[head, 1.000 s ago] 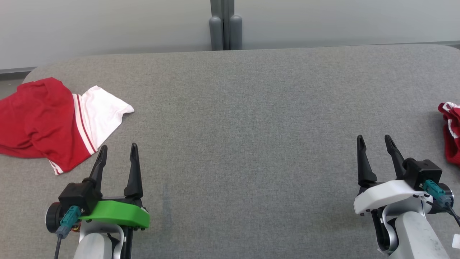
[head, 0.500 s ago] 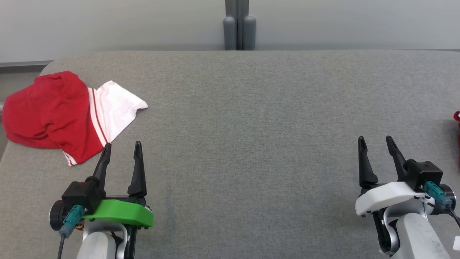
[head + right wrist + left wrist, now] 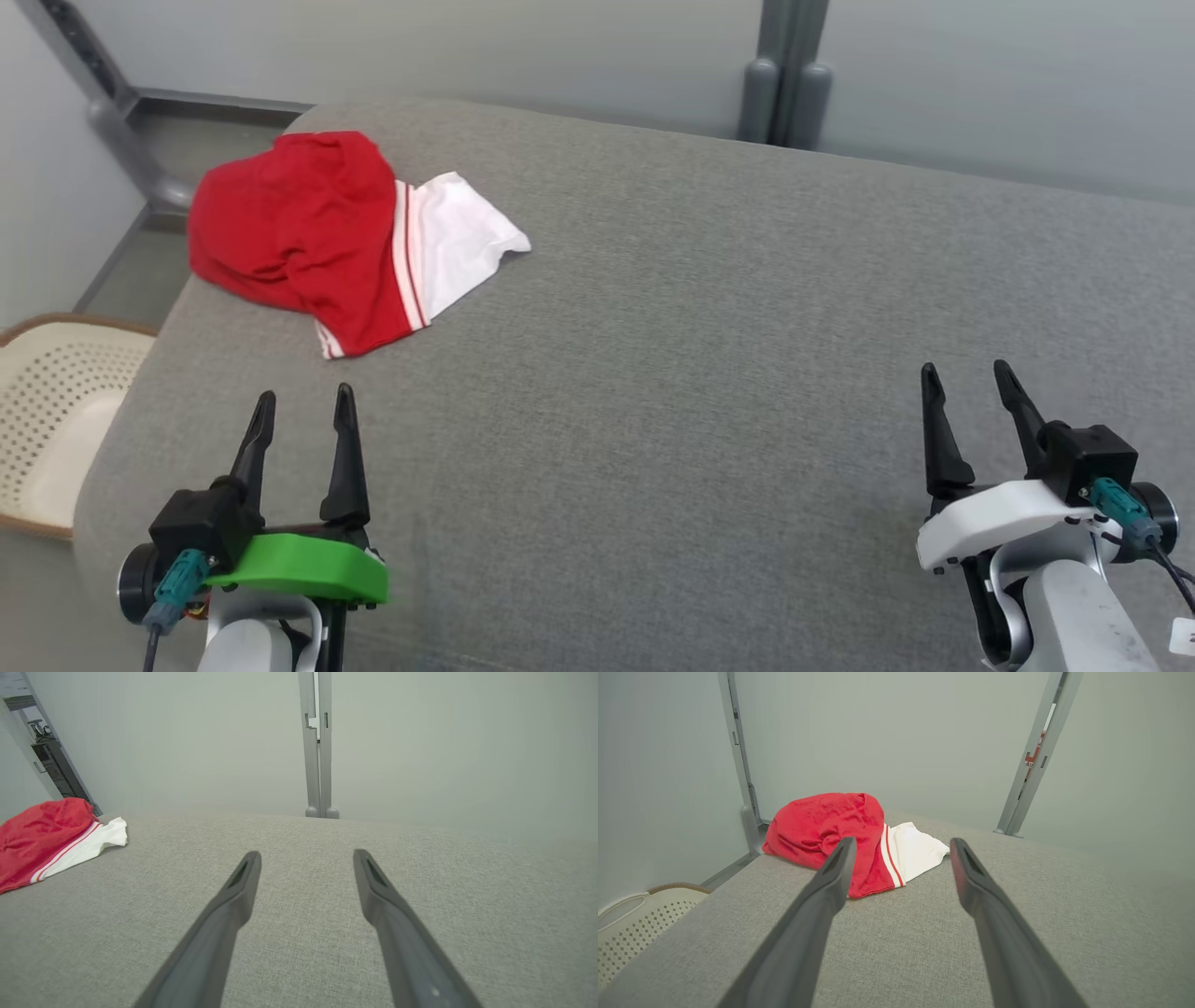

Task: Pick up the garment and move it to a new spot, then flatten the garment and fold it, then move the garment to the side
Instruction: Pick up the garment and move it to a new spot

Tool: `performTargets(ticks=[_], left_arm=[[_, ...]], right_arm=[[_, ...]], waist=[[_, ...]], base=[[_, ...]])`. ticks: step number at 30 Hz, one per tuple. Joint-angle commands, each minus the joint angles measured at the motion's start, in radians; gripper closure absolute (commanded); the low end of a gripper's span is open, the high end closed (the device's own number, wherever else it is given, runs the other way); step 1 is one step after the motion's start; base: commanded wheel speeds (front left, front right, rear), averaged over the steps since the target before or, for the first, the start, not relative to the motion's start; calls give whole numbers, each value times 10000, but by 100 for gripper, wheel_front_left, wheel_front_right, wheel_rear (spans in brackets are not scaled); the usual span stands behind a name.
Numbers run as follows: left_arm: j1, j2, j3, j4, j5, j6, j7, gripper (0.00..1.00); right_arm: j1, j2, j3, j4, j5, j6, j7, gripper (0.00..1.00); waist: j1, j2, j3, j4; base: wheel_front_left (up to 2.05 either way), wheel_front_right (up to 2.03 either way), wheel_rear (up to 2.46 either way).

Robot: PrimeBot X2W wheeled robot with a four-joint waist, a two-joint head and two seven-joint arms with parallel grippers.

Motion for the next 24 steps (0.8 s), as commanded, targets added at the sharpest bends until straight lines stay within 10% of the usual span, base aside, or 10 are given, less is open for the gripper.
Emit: performTargets(ticks=[1, 24], left_arm=[[177, 30, 79, 19, -8, 30, -5, 0], [598, 28, 974, -135, -27, 100, -5, 0]], right_arm=[[60, -27, 26, 11, -29, -19, -26, 0], [338, -30, 50, 13, 84, -19, -26, 0]], waist=[[0, 0, -141, 861], [0, 0, -258, 2018]], base=[[0, 0, 0], [0, 0, 0]])
